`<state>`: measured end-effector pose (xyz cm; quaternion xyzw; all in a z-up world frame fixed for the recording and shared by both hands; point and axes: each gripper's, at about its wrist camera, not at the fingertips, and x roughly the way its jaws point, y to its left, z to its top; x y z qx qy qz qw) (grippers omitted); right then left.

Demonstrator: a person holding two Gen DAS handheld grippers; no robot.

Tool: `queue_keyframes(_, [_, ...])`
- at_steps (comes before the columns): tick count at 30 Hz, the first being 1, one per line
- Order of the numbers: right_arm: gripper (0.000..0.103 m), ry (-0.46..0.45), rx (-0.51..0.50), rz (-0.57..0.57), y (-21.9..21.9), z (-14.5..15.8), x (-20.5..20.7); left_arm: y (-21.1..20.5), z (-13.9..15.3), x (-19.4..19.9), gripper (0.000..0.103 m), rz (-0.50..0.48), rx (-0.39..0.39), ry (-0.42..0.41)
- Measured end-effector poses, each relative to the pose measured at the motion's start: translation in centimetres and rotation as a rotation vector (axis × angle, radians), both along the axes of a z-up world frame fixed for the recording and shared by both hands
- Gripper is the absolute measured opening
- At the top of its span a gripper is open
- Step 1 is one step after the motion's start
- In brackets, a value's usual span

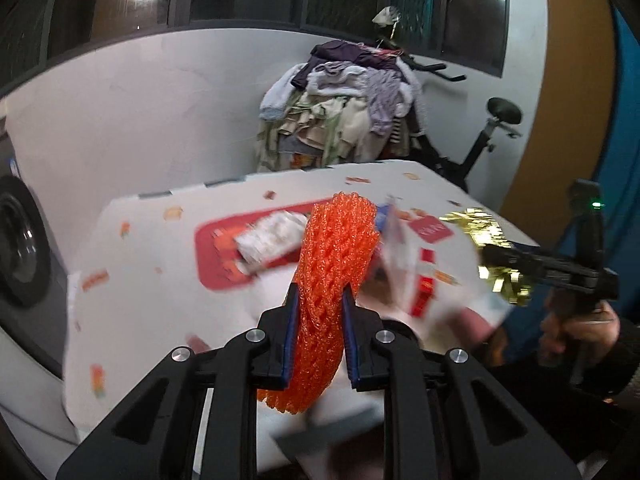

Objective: Collect trash
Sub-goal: 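Carry the gold foil and orange net down into the brown bin and release both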

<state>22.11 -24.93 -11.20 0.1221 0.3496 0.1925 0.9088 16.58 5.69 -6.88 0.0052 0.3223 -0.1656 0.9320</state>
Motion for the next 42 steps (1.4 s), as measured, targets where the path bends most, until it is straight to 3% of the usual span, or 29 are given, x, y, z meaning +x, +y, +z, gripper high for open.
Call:
queue_keyframes(6, [0.083, 0.004, -0.019, 0.031, 0.7, -1.2, -4.9, -1.8, -4.0, -6.8, 0.019, -0.056, -0.058, 0.05])
queue_keyframes(11, [0.083, 0.043, -0.026, 0.049, 1.4, -3.6, -8.6, -2.6, -6.7, -9.9, 0.02, -0.082, -0.042, 0.062])
queue_keyframes(18, [0.083, 0.143, -0.02, 0.129, 3.7, -8.6, -11.6, -1.0, -10.5, -12.7, 0.02, 0.031, -0.137, 0.098])
queue_keyframes(22, [0.083, 0.17, -0.048, 0.156, 4.6, -9.4, -11.2, -1.3, -10.4, -12.8, 0.02, 0.015, -0.137, 0.092])
queue_keyframes(25, [0.084, 0.18, -0.062, 0.168, 5.4, -9.7, -10.8, -1.6, -11.2, -12.1, 0.02, 0.003, -0.13, 0.132])
queue_keyframes(34, [0.096, 0.215, -0.127, 0.21, 6.8, -10.7, -10.5, -1.2, -12.2, -11.2, 0.02, 0.014, -0.162, 0.183])
queue_keyframes(42, [0.097, 0.18, -0.123, 0.12, 5.3, -9.9, -10.5, -3.0, -13.1, -11.0, 0.02, -0.032, -0.078, 0.21])
